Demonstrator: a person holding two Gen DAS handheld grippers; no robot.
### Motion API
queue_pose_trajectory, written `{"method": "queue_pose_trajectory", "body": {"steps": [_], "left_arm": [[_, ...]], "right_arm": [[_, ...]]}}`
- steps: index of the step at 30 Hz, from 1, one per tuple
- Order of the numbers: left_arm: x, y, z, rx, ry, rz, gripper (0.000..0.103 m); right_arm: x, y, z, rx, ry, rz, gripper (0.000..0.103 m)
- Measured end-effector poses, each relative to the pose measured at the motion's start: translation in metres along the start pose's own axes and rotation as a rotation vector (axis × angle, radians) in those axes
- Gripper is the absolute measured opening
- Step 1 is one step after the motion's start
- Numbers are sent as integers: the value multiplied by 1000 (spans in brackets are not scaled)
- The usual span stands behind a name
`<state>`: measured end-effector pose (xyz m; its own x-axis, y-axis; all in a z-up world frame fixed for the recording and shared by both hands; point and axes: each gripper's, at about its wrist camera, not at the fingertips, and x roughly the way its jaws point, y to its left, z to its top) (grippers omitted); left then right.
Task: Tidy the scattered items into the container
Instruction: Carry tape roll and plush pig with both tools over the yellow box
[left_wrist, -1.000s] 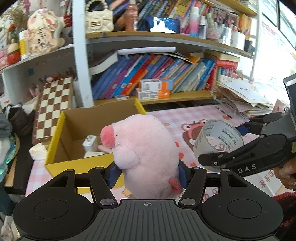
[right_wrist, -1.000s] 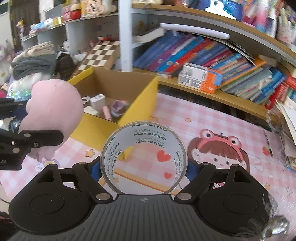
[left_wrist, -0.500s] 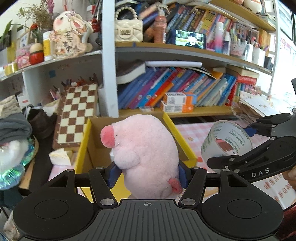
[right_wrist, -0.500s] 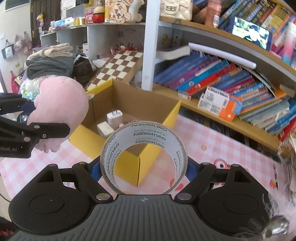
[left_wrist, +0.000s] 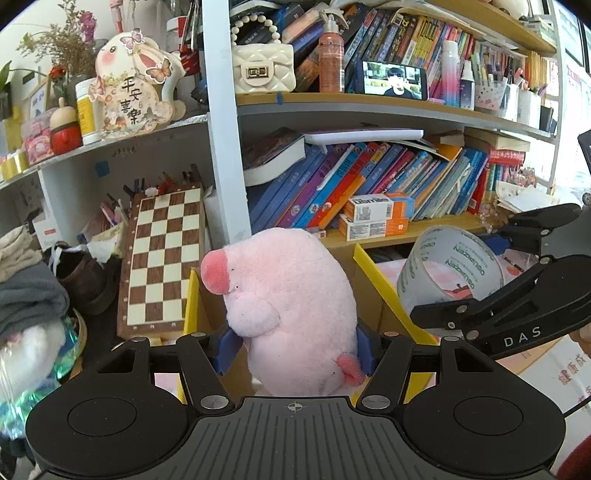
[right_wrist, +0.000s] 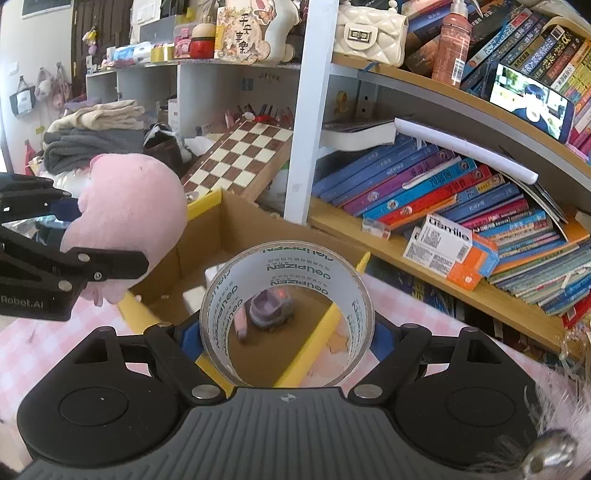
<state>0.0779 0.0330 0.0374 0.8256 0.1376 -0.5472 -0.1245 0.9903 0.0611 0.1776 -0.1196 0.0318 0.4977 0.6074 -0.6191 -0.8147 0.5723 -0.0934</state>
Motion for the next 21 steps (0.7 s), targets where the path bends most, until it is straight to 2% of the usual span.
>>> {"method": "queue_pose_trajectory", "body": {"steps": [10,21], "left_arm": [[40,14,18,84,40,17,62],[87,32,18,96,130,11,62]], "right_arm": [[48,6,18,-75,22,31,83],[90,14,22,-156,44,57,83]]}}
